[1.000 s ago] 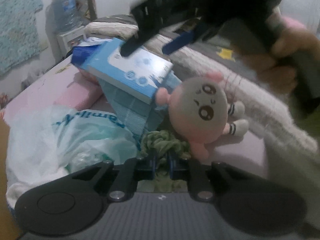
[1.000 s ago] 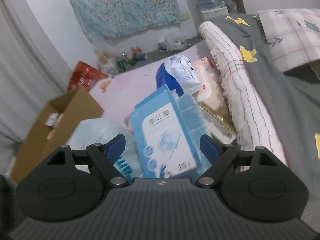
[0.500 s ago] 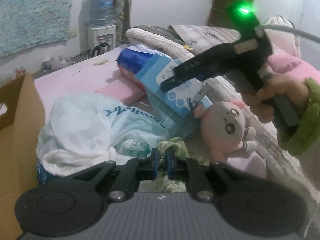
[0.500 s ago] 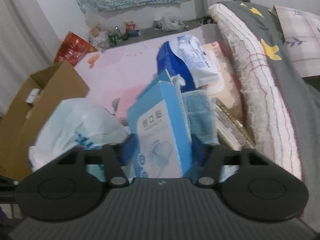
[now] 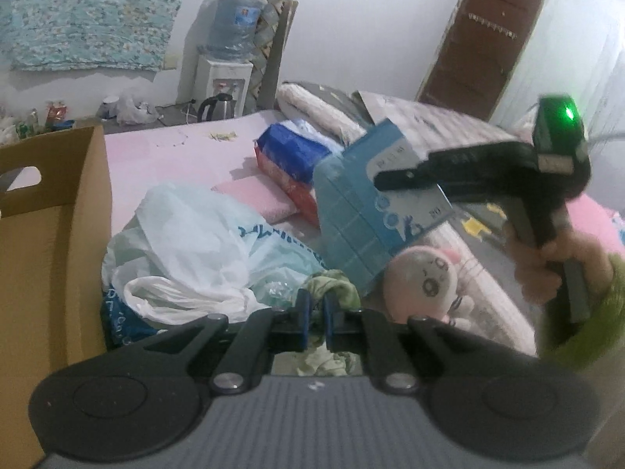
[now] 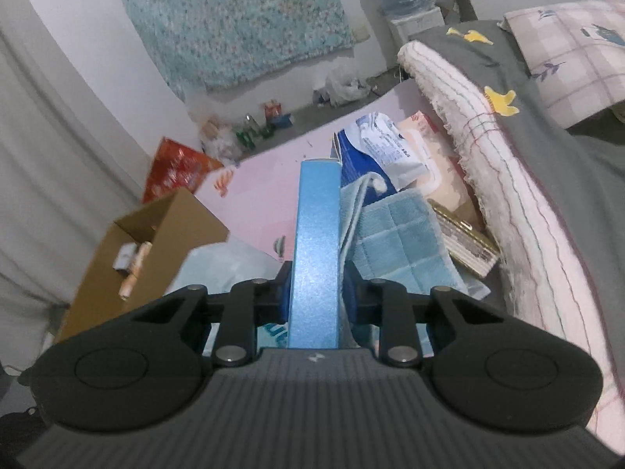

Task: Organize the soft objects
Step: 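Lift the green cloth with the left tool while the right tool lifts the blue box, then carry the green cloth with the left tool while the right tool carries the blue box to the cardboard box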

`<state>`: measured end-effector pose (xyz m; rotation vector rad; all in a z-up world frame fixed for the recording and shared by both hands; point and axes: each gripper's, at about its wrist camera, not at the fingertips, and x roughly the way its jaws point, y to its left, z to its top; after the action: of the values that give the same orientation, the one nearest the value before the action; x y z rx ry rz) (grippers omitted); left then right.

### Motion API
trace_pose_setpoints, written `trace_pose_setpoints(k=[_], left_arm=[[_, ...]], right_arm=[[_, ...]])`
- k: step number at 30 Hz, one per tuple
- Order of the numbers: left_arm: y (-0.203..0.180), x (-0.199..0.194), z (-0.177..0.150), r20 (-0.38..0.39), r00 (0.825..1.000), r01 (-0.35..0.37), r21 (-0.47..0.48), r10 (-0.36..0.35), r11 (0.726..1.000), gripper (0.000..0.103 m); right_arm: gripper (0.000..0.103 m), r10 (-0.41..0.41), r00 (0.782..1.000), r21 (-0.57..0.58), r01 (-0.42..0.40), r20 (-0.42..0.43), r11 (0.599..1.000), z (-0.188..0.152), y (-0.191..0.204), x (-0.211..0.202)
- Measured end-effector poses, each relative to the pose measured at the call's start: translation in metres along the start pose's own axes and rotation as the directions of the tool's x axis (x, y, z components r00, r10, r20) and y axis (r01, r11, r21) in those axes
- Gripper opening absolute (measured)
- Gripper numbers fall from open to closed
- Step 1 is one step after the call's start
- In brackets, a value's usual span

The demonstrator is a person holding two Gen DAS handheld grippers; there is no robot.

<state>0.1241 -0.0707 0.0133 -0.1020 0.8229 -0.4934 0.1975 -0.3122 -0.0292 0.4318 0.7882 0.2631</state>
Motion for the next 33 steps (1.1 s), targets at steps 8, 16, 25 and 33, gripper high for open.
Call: trace_pose_setpoints(k=[8, 16, 25, 33], left_arm=[[0.003, -0.045, 0.008, 0.113, 0.994, 0.006, -0.028, -0.003, 1.000, 0.007], [0.034, -0.102, 0.019, 0.251, 0.964, -0.062, -0.101, 0.085, 0.993, 0.007], [0.080, -0.113, 0.016, 0.240, 0.958, -0.110, -0.203, 0.159, 0.973, 0.007], [0.093, -0.101, 0.002, 0.197, 0.968, -0.110, -0.234, 0.158, 0.966, 0.007]], right_arm=[[0.023, 0.068, 0.994, 0.022, -0.070, 0.081, 0.997, -0.007, 0.022, -0.047], [0.023, 0.143, 0.984, -0.024, -0.142, 0.103, 0.990, 0.000, 0.069, -0.060], [0.026, 0.138, 0.988, 0.068, -0.143, 0.073, 0.987, 0.008, 0.060, -0.035], [0.037, -0.058, 0.993, 0.151, 0.072, -0.098, 0.986, -0.014, -0.008, 0.033]])
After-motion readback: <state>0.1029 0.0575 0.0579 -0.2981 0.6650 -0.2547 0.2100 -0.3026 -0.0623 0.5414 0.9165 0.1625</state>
